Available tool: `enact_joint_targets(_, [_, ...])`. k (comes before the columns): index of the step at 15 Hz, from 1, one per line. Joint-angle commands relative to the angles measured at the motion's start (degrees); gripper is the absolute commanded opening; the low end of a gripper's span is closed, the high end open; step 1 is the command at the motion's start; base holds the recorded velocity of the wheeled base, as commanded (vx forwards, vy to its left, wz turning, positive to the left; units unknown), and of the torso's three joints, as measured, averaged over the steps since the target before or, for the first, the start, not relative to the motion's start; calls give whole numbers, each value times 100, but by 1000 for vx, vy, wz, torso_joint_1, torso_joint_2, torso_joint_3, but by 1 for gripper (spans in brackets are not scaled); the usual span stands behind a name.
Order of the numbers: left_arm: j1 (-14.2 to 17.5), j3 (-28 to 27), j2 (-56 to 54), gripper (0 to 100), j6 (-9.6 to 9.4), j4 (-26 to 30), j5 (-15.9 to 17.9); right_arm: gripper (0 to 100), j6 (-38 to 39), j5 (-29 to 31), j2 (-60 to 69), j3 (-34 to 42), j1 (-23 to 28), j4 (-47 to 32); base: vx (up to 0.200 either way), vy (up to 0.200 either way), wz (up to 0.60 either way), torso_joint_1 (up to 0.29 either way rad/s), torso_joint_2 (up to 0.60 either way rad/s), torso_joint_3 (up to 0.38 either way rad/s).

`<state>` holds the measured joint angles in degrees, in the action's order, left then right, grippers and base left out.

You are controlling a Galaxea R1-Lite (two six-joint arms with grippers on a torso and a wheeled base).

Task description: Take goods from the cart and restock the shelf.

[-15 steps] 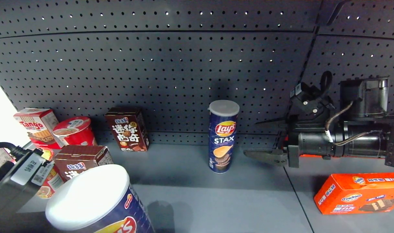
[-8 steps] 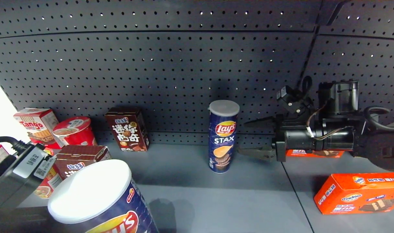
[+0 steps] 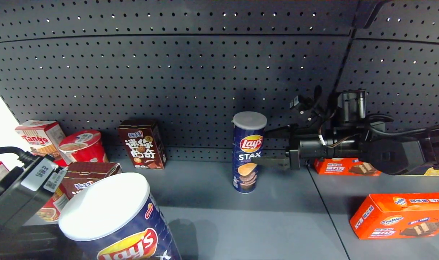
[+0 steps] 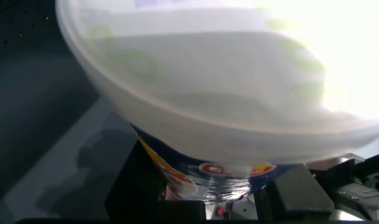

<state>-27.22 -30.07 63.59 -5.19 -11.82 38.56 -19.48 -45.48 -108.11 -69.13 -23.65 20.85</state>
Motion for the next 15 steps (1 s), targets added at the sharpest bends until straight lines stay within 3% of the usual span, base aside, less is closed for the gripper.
enact_joint_targets(1, [6, 28, 22, 0, 1, 5, 3, 100, -3, -13, -264, -171, 1, 7, 0, 0, 0, 0, 0, 0])
enact_joint_targets(15, [77, 63, 40, 0, 10, -22, -6, 100, -3, 4, -1011, -259, -237, 262, 0, 0, 0, 0, 0, 0])
